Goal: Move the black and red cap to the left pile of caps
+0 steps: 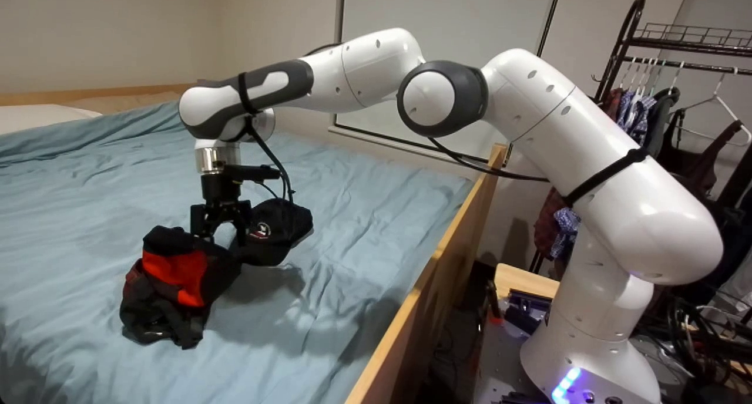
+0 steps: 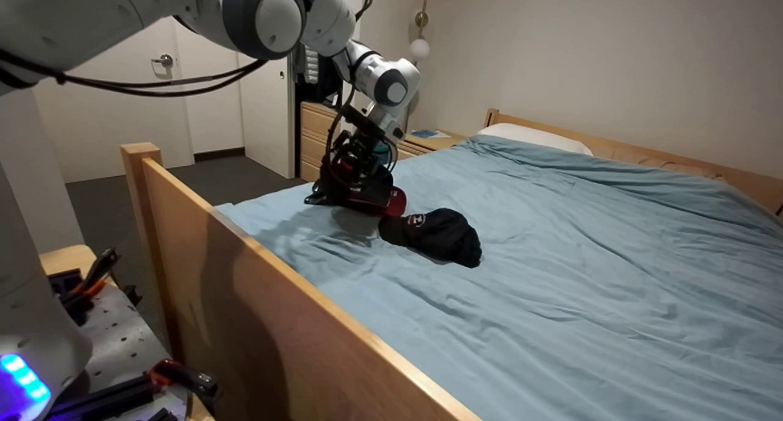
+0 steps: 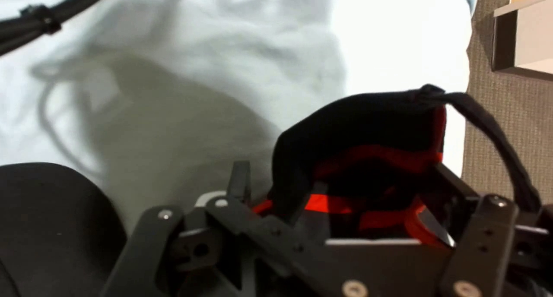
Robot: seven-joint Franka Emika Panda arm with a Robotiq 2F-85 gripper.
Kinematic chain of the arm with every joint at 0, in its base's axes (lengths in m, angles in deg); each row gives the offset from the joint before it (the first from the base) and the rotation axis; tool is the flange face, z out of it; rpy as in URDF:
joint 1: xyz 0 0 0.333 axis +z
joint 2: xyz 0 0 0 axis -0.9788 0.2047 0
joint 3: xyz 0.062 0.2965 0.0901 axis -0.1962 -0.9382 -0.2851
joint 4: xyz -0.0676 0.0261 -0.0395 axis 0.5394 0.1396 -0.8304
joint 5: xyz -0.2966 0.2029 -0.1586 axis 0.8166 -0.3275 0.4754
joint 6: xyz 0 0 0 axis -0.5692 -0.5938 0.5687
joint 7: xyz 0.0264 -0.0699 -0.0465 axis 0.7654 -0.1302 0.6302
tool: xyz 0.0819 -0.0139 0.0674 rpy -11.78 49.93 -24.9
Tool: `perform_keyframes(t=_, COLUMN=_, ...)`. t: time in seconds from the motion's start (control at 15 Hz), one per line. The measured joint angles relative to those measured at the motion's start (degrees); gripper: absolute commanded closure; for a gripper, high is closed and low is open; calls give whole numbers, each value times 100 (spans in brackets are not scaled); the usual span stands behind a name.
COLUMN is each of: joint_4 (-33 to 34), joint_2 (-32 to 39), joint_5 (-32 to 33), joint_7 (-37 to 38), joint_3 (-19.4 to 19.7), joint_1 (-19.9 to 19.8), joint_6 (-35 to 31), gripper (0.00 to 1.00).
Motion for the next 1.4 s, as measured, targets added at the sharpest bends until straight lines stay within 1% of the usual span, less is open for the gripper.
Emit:
perform_keyframes(t=0.33, joint_4=24, joint_2=-25, joint_5=0, joint_7=-150, joint_3=-146, joint_1=440, joint_6=-12, gripper=0)
perform_keyframes(t=0.53, joint_4=51, joint_2=37, joint_5=0, joint_7=-223, joint_3=-186, joint_1=611, joint_6=16, gripper=0)
perform_keyframes(t=0.8, joint_4=140, joint_2=188, joint_5=3, joint_7=-296, joint_3=-183, joint_1=724, joint_6=36, gripper=0)
perform_keyframes(t=1.07, joint_4=411, joint_2=241, joint_5=65, joint_7=-323, joint_3=-126, joint_1=758, joint_6=41, gripper=0)
perform_keyframes(t=1.2, joint_4=470, joint_2=217, joint_5=152, joint_7=-427, joint_3=-80, joint_1=758, joint_6=-401, gripper=0)
perform_keyframes(t=1.4, joint_4=482, joint_2=101, joint_5=130, joint_7=-549, joint_3=-52, joint_1=717, joint_6=-1373, gripper=0)
